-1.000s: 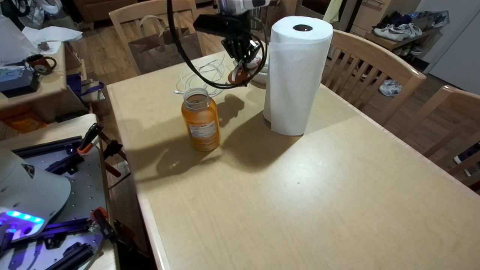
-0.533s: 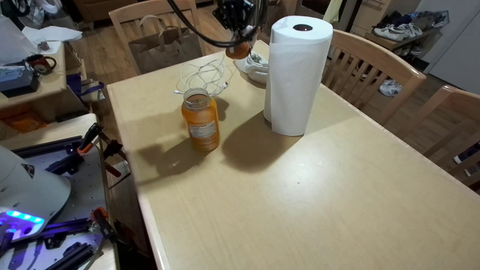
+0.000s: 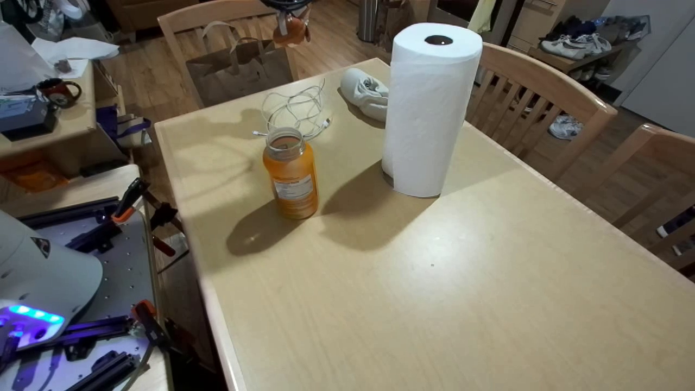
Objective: Put the packet and cap in the bag
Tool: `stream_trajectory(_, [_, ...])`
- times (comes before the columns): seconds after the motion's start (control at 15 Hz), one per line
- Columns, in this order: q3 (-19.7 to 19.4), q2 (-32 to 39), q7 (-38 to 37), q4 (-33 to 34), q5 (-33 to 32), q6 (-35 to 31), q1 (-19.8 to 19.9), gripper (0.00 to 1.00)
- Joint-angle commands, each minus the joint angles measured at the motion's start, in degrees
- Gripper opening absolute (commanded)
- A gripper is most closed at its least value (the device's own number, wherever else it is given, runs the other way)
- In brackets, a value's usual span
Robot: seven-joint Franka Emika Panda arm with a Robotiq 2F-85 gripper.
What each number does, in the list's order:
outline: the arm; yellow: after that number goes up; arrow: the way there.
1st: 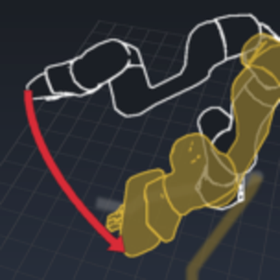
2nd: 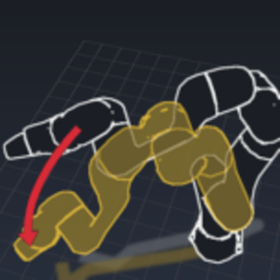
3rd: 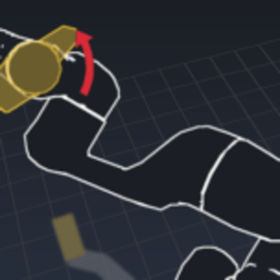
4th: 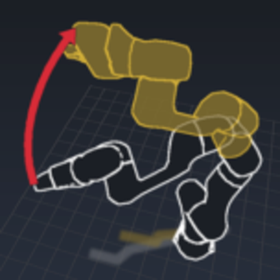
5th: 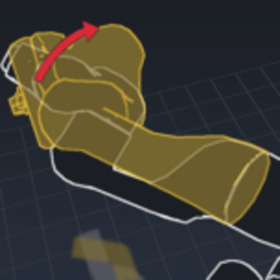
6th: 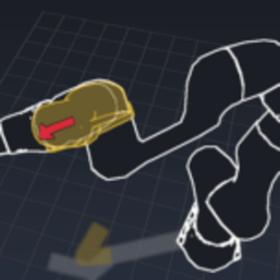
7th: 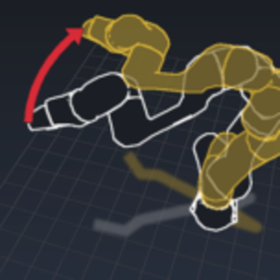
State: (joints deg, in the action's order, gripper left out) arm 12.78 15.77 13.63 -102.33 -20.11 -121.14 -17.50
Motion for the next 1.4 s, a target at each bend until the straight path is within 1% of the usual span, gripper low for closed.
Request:
stream_trajectory(0.0, [3.2, 3.32, 8.01, 4.55, 0.94, 2.71, -1.51, 0.03])
stream_trajectory(0.13, [3.78, 3.54, 9.62, 4.81, 0.83, 1.57, -1.62, 0.03])
stream_trajectory(0.2, [3.35, 2.72, 5.92, 3.08, 0.18, 0.84, -2.05, 0.1])
stream_trajectory(0.4, [3.49, 3.21, 7.24, 3.78, 0.17, 0.86, -2.17, 0.1])
stream_trajectory(0.47, [3.69, 1.28, 8.31, 1.01, 1.18, -2.56, -1.11, 0.03])
stream_trajectory(0.53, [3.91, 1.32, 9.82, 0.95, 0.78, -3.46, -1.13, 0.03])
stream_trajectory(0.6, [4.36, 2.94, 12.33, 2.53, 0.38, -3.68, -1.45, 0.03])
stream_trajectory(0.67, [5.17, 4.48, 16.05, 3.95, 1.18, -4.02, -1.4, 0.03])
stream_trajectory(0.93, [8.07, 9.55, 25.6, 7.3, 4.12, -5.71, -1.7, 0.03])
stream_trajectory(1.07, [9.29, 12.98, 30.11, 10.05, 4.85, -4.09, -2.68, 0.03])
stream_trajectory(1.2, [10.2, 17.01, 33.9, 14.03, 4.74, -1.04, -4.43, 0.03])
stream_trajectory(1.33, [10.48, 21.49, 36.98, 18.45, 4.2, 2.26, -7.04, 0.03])
